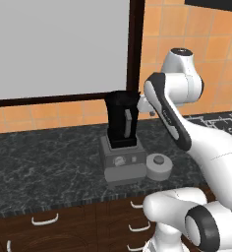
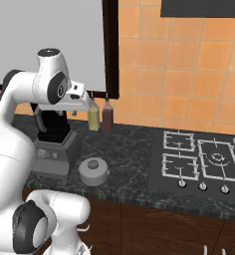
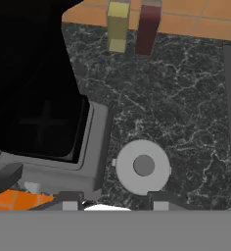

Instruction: Close the lid blender by securely placing the lid on top.

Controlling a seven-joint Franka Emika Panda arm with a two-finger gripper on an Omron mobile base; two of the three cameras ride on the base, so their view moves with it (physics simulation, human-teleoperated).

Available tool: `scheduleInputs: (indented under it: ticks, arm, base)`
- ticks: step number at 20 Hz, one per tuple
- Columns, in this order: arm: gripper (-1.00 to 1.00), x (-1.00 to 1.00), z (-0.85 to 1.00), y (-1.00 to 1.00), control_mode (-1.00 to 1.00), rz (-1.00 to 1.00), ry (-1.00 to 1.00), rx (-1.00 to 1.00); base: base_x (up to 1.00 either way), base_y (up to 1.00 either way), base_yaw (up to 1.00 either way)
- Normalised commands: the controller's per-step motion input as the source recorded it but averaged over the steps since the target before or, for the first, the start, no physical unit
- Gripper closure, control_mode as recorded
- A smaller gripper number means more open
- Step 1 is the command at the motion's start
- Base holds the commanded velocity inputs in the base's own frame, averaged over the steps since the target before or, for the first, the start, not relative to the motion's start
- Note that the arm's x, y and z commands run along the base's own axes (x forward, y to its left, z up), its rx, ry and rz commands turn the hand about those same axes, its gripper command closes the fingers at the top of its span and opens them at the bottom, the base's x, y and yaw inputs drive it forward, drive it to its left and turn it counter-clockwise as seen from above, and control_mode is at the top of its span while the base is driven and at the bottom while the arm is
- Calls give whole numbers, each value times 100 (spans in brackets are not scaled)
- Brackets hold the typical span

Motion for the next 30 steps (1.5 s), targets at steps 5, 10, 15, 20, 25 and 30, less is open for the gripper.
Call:
scheduleInputs:
  ticks: [5, 10, 15, 20, 25, 30]
  arm:
    - [-100, -17, -13, -32, -100, 0, 1, 2]
    - [-100, -24, -47, -60, -100, -1, 19, 1]
    - [-100, -3, -72, -19, -100, 0, 21, -6]
    - [-100, 0, -71, -1, -100, 3, 7, -8]
    - [-100, 0, -60, 0, -100, 4, -1, -1]
    - [-100, 3, -49, 0, -100, 3, -8, 0]
  base:
    - [0, 0, 0]
    - [0, 0, 0]
    - [0, 0, 0]
    - [0, 0, 0]
    - [0, 0, 0]
    - [0, 0, 0]
